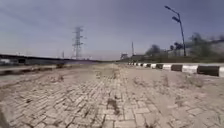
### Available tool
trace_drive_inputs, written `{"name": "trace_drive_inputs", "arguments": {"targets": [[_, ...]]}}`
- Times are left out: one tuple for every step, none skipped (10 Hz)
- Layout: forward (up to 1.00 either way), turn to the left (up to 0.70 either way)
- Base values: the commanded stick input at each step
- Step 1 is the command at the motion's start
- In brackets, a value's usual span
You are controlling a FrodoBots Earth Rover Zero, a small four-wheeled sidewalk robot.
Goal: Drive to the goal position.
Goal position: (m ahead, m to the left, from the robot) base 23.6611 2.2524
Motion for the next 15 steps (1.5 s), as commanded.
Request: {"name": "trace_drive_inputs", "arguments": {"targets": [[1.0,0.0],[1.0,0.0],[1.0,-0.01],[1.0,-0.06],[1.0,-0.16],[1.0,-0.15],[1.0,-0.03],[1.0,0.0],[1.0,0.0],[1.0,0.0],[1.0,0.0],[1.0,0.0],[1.0,0.0],[1.0,0.0],[1.0,0.0]]}}
